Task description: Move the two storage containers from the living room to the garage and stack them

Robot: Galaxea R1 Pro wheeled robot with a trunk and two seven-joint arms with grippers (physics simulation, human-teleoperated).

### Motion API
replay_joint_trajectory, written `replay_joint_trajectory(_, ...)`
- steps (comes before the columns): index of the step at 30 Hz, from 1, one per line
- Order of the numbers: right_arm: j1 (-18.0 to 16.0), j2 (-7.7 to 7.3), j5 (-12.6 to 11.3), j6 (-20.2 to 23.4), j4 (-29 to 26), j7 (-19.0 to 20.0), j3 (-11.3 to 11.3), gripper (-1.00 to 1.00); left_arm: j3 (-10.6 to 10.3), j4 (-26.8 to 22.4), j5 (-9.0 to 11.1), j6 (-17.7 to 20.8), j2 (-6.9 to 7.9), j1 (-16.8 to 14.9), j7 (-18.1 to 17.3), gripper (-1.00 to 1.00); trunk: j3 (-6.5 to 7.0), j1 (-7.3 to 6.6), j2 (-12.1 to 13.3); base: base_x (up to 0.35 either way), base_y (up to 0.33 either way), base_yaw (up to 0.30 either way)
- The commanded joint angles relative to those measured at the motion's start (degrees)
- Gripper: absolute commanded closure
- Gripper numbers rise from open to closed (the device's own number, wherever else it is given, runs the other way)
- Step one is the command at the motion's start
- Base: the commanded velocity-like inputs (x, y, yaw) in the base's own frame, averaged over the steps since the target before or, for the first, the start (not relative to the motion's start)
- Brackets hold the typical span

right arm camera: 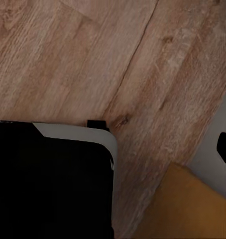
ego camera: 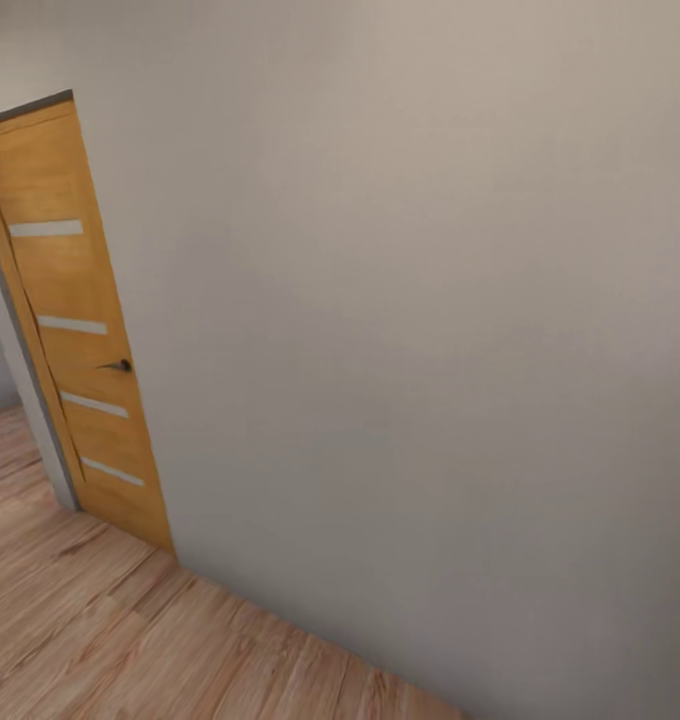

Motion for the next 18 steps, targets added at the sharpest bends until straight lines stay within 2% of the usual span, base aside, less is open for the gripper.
replay_joint_trajectory(1, -0.07, 0.02, -0.45, -0.30, 0.16, -0.03, 0.50, -1.00, 0.00, 0.06, 0.28, -0.18, -0.01, -0.06, 0.06, -1.00, -0.09, 0.05, -0.07, 0.323, 0.000, 0.272)
replay_joint_trajectory(18, -0.07, 0.24, -0.39, -0.30, 0.16, -0.11, 0.48, -1.00, 0.08, 0.12, 0.55, -0.10, 0.43, -0.06, 0.08, -1.00, -0.09, 0.05, -0.07, 0.322, 0.000, 0.274)
